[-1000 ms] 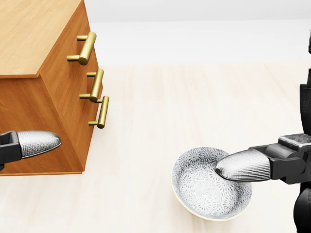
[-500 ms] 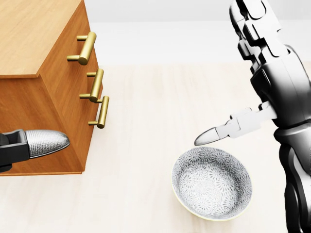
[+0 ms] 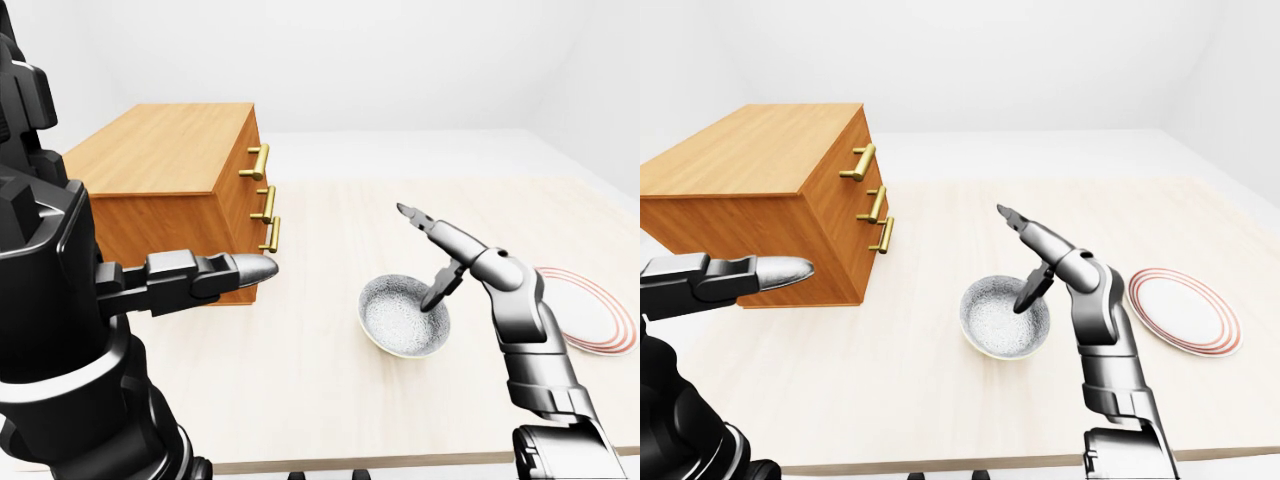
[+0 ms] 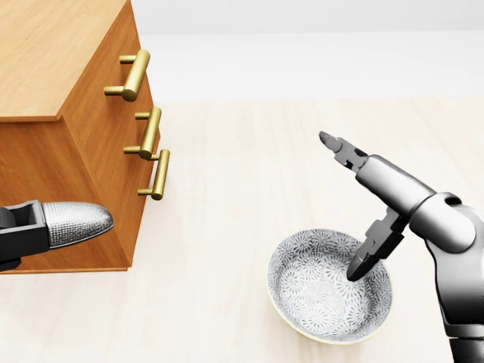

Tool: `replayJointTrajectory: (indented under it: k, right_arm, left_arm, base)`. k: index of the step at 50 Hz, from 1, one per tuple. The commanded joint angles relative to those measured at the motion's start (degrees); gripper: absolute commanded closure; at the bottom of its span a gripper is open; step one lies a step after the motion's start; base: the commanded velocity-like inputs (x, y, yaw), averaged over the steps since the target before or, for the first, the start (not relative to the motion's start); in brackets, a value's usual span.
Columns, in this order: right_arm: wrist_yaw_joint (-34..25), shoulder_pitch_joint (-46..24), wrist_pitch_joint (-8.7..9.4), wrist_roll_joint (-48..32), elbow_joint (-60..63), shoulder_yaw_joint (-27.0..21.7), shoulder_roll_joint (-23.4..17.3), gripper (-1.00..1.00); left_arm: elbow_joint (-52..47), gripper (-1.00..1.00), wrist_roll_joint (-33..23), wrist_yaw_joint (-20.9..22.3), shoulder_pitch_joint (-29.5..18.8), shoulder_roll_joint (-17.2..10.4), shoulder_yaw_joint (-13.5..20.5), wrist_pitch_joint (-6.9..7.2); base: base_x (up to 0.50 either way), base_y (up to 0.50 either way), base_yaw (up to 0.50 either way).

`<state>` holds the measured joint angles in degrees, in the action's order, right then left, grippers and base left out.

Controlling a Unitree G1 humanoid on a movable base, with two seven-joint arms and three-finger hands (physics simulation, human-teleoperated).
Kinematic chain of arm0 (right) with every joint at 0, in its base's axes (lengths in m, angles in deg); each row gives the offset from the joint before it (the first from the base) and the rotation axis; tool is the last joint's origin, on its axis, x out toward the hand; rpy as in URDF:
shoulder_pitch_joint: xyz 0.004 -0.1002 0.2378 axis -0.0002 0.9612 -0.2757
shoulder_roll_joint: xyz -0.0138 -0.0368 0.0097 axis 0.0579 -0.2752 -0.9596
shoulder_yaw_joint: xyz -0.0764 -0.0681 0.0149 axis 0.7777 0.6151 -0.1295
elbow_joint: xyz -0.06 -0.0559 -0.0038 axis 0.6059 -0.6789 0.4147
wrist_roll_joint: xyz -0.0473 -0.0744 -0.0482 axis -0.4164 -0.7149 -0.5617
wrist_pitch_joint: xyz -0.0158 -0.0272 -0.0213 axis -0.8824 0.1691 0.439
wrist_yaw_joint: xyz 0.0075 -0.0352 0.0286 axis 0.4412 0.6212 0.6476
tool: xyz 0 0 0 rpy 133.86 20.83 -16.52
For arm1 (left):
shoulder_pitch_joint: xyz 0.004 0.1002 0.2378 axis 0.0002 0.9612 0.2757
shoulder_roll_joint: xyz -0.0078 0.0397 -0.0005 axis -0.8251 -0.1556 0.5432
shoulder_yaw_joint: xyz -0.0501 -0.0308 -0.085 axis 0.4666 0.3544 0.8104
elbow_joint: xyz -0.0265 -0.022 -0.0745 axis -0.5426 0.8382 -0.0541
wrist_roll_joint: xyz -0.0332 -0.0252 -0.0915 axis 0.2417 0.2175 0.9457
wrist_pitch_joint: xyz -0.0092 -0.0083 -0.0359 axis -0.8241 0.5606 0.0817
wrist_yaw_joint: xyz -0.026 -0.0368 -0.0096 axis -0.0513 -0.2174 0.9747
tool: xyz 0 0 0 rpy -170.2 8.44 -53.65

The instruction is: Put the bowl on top of the cabinet.

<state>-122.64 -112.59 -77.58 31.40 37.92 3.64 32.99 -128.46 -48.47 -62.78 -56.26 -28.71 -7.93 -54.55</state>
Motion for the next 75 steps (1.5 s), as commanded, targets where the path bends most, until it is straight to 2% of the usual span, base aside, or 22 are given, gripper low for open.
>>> replayJointTrajectory:
  k: [1,10,15,20,27,31,40,54,62,75]
  right_arm:
    - [0.00,-4.97,0.00,-9.97,-9.33,0.74,-0.43,-1.00]
    - [0.00,-15.48,0.00,-12.26,-16.69,1.27,-1.94,-1.00]
    - [0.00,-19.79,0.00,-13.46,-21.42,2.82,-0.85,-1.00]
    - [0.00,-18.44,0.00,-16.44,-26.17,5.31,-0.65,-1.00]
    - [0.00,-18.39,0.00,-18.97,-28.24,4.85,1.28,-1.00]
    - [0.00,-20.81,0.00,-19.23,-32.16,4.98,2.05,-1.00]
    - [0.00,-21.90,0.00,-19.99,-38.51,5.89,2.44,-1.00]
    - [0.00,-22.68,0.00,-18.92,-52.52,7.13,3.73,-1.00]
    - [0.00,-24.07,0.00,-18.73,-59.81,8.06,4.22,-1.00]
    - [0.00,-25.77,0.00,-17.94,-62.78,8.07,4.27,-1.00]
  left_arm:
    - [0.24,-1.00,0.21,-0.12,-0.04,-0.03,0.01,0.00]
    - [-0.40,-1.00,0.10,0.08,0.28,0.15,-0.23,0.00]
    - [-0.77,-1.00,-0.27,0.32,-0.28,0.15,-0.58,0.00]
    - [-1.36,-1.00,-0.61,0.79,-0.78,0.36,-1.02,0.00]
    - [-0.77,-1.00,-0.24,0.66,-0.66,0.34,-0.59,0.00]
    - [-0.27,-1.00,0.15,0.32,-0.40,0.23,-0.26,0.00]
    - [0.34,-1.00,0.28,-0.20,-0.43,-0.17,0.02,0.00]
    - [0.38,-1.00,-0.55,0.08,-0.87,-0.20,-0.23,0.00]
    - [-0.36,-1.00,0.14,0.16,-0.58,-0.60,1.00,0.00]
    - [-0.24,-1.00,0.55,-0.43,0.49,-0.66,1.11,0.00]
  base:
    - [0.00,0.00,0.00]
    - [0.00,0.00,0.00]
    - [0.00,0.00,0.00]
    - [0.00,0.00,0.00]
    - [0.00,0.00,0.00]
    - [0.00,0.00,0.00]
    - [0.00,0.00,0.00]
    - [0.00,0.00,0.00]
    - [0.00,0.00,0.00]
    - [0.00,0.00,0.00]
